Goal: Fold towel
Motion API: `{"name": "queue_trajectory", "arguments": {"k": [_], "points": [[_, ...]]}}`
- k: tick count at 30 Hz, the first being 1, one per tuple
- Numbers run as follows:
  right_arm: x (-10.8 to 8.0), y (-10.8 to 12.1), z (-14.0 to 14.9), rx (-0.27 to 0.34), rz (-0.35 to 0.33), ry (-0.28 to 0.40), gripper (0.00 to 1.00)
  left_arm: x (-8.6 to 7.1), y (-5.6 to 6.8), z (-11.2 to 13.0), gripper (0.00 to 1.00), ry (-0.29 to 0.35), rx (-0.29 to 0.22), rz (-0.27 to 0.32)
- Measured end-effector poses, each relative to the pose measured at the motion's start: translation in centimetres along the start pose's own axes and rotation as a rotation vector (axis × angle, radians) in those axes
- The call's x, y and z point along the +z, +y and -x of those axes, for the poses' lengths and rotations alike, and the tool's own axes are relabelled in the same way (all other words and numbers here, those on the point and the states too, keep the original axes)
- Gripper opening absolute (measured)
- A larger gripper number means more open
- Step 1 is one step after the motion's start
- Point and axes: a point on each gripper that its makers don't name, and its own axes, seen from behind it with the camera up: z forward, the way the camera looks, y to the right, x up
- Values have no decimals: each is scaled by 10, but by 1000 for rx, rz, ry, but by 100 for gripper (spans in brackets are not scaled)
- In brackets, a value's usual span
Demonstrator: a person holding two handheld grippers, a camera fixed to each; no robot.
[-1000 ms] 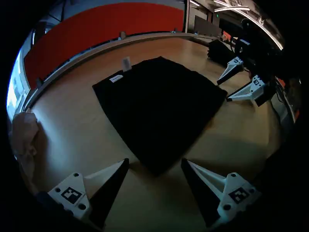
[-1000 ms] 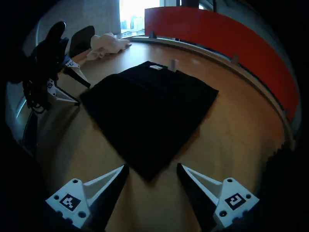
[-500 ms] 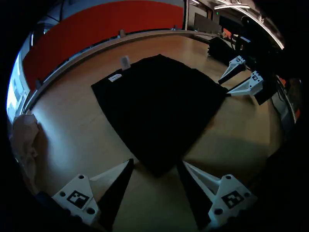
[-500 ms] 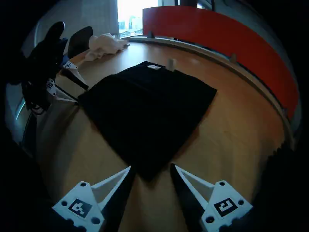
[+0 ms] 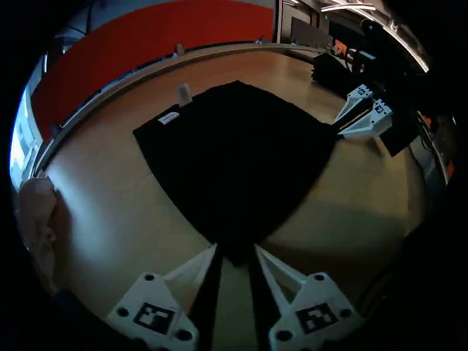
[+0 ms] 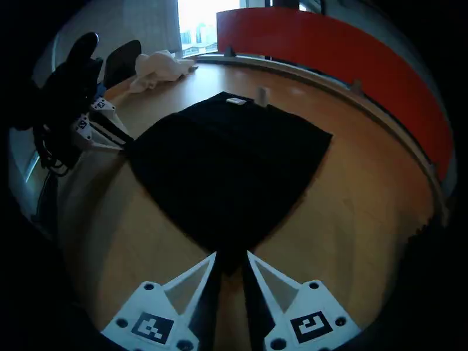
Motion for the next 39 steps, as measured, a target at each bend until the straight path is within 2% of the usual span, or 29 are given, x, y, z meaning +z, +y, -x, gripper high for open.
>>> {"name": "queue_trajectory", "arguments": {"k": [6, 18, 27, 39], "points": [[0, -7, -3, 3, -25, 0, 17, 0, -1, -1, 18, -10, -23, -3], [-12, -8, -17, 32, -18, 53, 16, -6, 3, -4, 16, -12, -81, -7], [-24, -7, -29, 42, -7, 75, 16, -24, 5, -16, 15, 9, -113, -20], [-58, -11, -54, 24, 0, 117, 16, -58, 15, -33, 15, 22, -125, -23]]}}
